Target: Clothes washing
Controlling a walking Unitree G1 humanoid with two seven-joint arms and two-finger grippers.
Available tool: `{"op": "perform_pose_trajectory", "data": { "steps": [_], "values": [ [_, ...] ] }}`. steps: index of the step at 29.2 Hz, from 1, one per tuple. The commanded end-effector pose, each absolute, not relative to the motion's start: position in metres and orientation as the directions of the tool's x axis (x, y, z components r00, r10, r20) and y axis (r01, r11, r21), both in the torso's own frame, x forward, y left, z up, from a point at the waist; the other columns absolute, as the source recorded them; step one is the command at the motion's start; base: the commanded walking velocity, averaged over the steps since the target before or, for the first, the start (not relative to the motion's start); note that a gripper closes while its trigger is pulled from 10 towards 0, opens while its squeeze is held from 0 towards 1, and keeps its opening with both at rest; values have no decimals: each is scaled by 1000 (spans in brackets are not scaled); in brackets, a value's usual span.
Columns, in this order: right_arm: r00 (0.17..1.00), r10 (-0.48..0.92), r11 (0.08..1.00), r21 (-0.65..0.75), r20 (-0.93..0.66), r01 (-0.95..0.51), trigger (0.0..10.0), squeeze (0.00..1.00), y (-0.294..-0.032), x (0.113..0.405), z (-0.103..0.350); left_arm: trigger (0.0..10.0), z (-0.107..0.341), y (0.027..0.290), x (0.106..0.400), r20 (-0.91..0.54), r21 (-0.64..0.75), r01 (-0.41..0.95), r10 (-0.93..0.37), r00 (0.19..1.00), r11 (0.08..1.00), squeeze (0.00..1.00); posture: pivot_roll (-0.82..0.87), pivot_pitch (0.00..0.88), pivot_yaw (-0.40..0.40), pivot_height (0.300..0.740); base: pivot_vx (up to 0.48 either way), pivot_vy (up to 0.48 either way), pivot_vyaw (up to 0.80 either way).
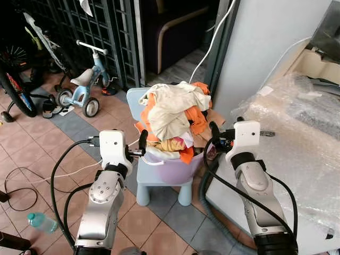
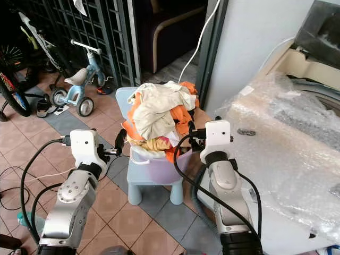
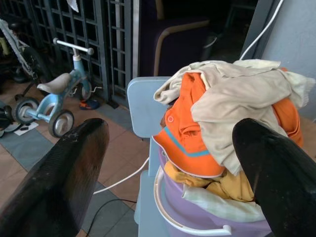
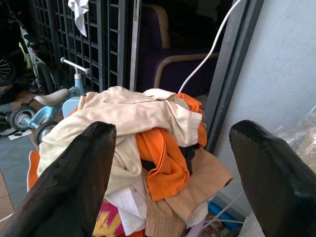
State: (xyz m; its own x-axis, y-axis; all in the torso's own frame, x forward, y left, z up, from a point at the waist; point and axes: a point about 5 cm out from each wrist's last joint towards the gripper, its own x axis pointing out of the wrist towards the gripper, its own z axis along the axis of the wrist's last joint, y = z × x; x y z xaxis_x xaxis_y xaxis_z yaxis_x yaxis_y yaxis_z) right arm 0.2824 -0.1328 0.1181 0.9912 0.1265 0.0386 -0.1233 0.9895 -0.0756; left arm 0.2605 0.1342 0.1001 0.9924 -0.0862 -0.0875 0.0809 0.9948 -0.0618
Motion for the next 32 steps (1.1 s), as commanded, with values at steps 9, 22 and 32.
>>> {"op": "perform_pose_trajectory", "data": {
  "steps": [9, 22, 32],
  "values": [
    [992, 106, 991, -91, 66, -100, 10000, 0, -142, 287, 126, 10000, 105, 120, 262, -67, -42, 162, -165, 984, 986, 0, -78, 35, 2, 740, 387, 198, 0],
    [989, 146, 984, -108, 34, -142, 10000, 0, -138, 290, 122, 10000, 98, 119, 260, -118, -46, 148, -153, 981, 988, 0, -71, 42, -2, 740, 334, 0, 0],
    [947, 218, 957, -137, -235, -254, 10000, 0, -127, 298, 79, 10000, 97, 120, 255, -133, -34, 144, -147, 980, 989, 0, -40, 46, -12, 740, 0, 0, 0]
  ]
}}
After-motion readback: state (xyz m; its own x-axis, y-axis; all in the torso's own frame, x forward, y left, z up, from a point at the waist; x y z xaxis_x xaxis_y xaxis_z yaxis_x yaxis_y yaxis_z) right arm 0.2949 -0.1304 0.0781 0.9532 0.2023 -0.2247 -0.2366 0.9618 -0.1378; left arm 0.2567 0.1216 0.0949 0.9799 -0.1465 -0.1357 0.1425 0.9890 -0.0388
